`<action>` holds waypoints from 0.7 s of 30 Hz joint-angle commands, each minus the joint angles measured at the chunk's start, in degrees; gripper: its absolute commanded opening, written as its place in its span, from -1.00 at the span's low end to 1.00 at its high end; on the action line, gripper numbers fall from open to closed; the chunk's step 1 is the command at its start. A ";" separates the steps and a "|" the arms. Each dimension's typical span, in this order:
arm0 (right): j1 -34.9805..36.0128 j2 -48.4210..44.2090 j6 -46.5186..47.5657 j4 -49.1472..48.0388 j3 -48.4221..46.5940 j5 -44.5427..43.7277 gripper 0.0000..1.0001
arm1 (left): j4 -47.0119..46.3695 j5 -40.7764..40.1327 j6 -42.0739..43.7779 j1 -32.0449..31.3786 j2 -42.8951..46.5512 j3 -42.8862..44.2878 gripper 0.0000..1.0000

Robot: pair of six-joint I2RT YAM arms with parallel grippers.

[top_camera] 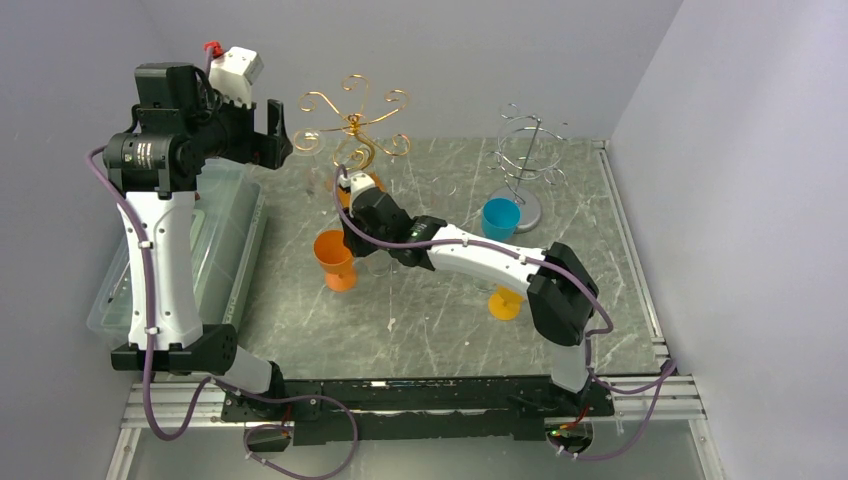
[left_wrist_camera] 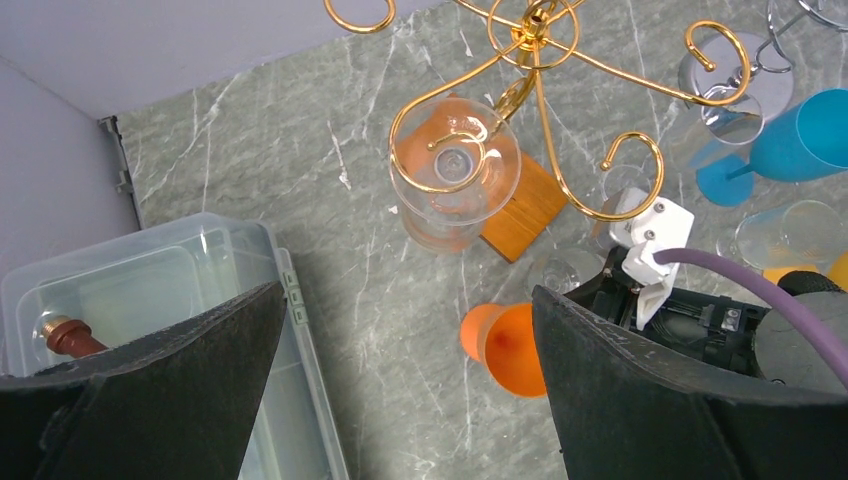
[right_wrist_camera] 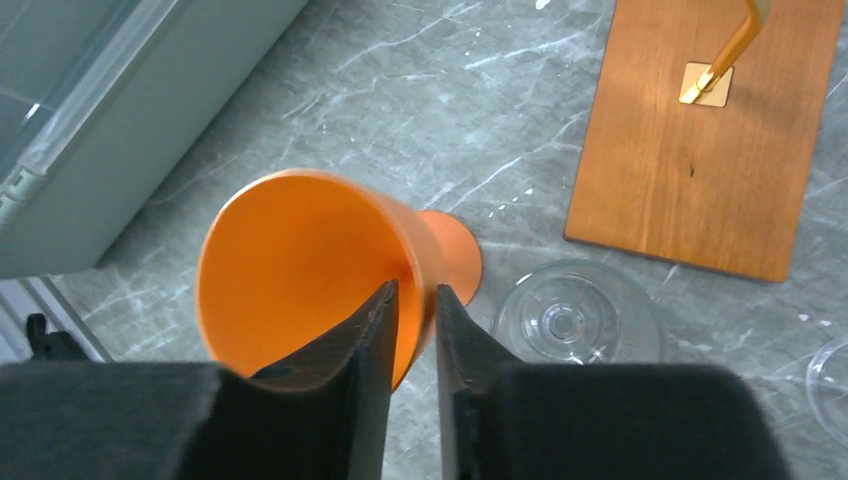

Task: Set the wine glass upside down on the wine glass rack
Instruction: Pick up the wine glass at the center of the board, then turn the wine glass upside down at the wine rack.

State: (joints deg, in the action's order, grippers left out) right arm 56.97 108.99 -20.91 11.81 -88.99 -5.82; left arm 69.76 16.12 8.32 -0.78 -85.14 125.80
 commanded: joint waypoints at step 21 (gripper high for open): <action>0.20 -35.18 6.31 1.68 5.31 -2.70 -1.00 | 4.88 15.51 -1.70 0.17 1.58 8.94 0.99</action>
State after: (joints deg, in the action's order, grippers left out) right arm 57.21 82.72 -18.44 13.76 -81.52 -3.49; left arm 73.78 23.92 8.05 -0.78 -84.47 131.66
